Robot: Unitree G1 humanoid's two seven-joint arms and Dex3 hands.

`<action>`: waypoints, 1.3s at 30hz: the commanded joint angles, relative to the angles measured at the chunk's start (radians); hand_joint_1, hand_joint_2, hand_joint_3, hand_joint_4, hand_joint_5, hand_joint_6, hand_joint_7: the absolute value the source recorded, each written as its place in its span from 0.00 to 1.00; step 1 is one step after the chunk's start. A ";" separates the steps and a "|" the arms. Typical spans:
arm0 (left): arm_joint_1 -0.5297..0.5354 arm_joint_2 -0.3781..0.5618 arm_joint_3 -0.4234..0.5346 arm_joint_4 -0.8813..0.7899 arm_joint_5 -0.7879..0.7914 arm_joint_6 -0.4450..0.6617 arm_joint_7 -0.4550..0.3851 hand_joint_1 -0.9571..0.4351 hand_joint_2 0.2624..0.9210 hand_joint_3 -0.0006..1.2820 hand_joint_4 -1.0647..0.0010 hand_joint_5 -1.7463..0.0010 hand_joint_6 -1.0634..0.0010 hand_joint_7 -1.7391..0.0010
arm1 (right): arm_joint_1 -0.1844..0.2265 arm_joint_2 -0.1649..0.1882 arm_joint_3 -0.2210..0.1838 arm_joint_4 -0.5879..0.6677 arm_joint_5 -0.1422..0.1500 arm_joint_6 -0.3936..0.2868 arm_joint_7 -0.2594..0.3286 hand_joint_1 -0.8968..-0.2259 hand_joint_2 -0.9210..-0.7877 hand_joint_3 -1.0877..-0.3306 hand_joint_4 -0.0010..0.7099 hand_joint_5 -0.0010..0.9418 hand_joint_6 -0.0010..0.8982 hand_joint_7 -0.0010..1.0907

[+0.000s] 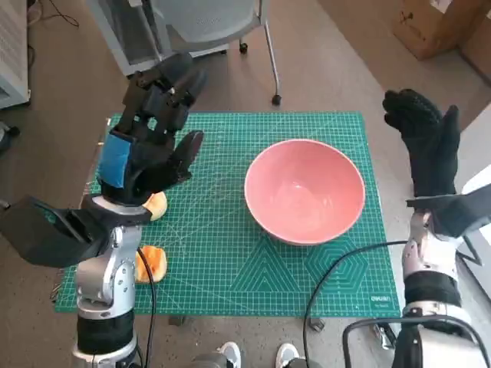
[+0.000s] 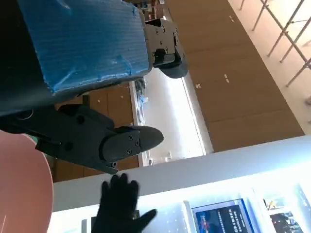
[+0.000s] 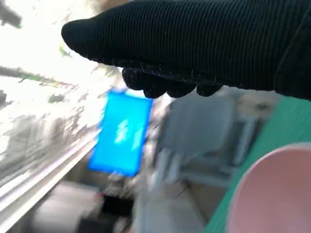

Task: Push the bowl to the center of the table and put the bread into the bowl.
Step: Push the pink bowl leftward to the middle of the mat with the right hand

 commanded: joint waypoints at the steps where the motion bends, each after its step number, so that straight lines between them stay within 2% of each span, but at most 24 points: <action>1: 0.014 0.011 0.009 -0.008 0.005 -0.016 0.001 0.43 0.88 0.43 1.00 0.75 1.00 0.57 | 0.017 -0.006 -0.004 0.091 -0.029 0.051 -0.052 0.65 0.00 0.74 0.29 0.00 0.46 0.00; 8: 0.020 0.018 0.010 -0.012 0.008 -0.017 0.003 0.43 0.87 0.44 1.00 0.75 1.00 0.58 | 0.025 0.017 -0.020 0.145 -0.042 0.116 -0.114 0.62 0.00 0.73 0.28 0.00 0.46 0.01; 13: 0.025 0.028 0.011 -0.022 0.005 -0.009 0.003 0.43 0.87 0.44 1.00 0.74 1.00 0.58 | 0.029 0.056 -0.019 0.158 -0.052 0.168 -0.174 0.59 0.00 0.72 0.30 0.01 0.47 0.01; 19: 0.036 0.042 0.017 -0.037 0.008 -0.006 0.002 0.43 0.87 0.44 1.00 0.74 1.00 0.58 | 0.024 0.107 -0.020 0.165 -0.048 0.214 -0.186 0.59 0.00 0.70 0.34 0.02 0.49 0.02; 28: 0.058 0.058 0.024 -0.058 0.017 -0.003 0.007 0.43 0.87 0.43 1.00 0.73 1.00 0.58 | 0.002 0.187 -0.017 0.172 -0.045 0.270 -0.146 0.60 0.00 0.69 0.35 0.02 0.49 0.01; 33: 0.077 0.062 0.028 -0.075 0.015 0.001 0.015 0.42 0.89 0.40 1.00 0.72 1.00 0.58 | -0.022 0.234 -0.030 0.168 -0.029 0.298 -0.117 0.61 0.00 0.69 0.34 0.01 0.48 0.01; 36: 0.091 0.064 0.034 -0.086 0.010 0.003 0.018 0.42 0.90 0.39 1.00 0.72 1.00 0.58 | -0.039 0.258 -0.030 0.167 -0.028 0.310 -0.114 0.61 0.00 0.71 0.33 0.00 0.48 0.01; 39: 0.107 0.064 0.040 -0.098 0.008 0.001 0.022 0.41 0.95 0.34 1.00 0.72 1.00 0.57 | -0.054 0.277 -0.030 0.168 -0.031 0.322 -0.110 0.61 0.00 0.71 0.32 0.00 0.48 0.01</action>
